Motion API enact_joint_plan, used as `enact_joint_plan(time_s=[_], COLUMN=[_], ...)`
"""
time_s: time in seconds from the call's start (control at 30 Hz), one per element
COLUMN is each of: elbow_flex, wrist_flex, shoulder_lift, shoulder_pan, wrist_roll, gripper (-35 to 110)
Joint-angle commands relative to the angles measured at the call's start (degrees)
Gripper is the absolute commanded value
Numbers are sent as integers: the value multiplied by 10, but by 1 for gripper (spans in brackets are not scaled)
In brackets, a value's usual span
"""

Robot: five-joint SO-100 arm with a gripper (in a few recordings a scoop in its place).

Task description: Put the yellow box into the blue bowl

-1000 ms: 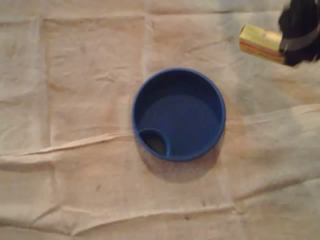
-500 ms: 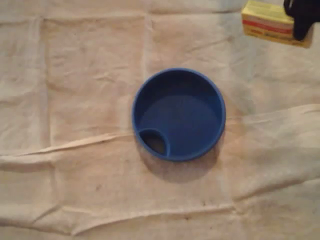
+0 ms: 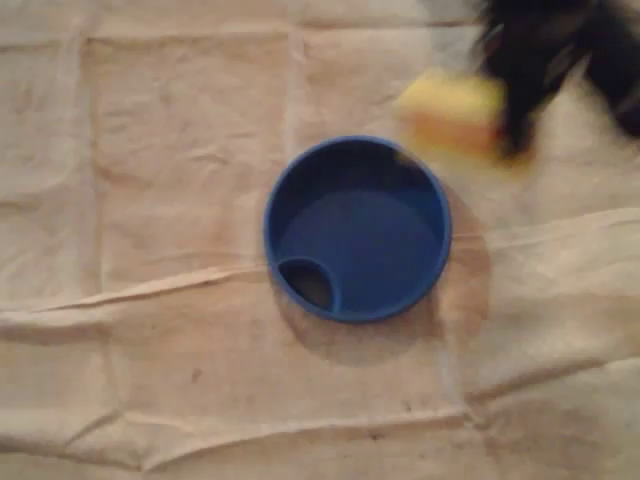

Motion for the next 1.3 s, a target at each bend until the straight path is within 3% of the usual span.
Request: enact_joint_plan(time_s=[0.0,0.57,1.03,1.27], elbow_flex=[-15,-15,-7,-6], wrist_flex=[-55,-185,-189,-187], shoulder_lift=[-11,-171,-185,-184], shoulder_pan=[37,91,93,111], wrist_roll=[-41,-127,-219,-219], gripper=[0,0,0,14])
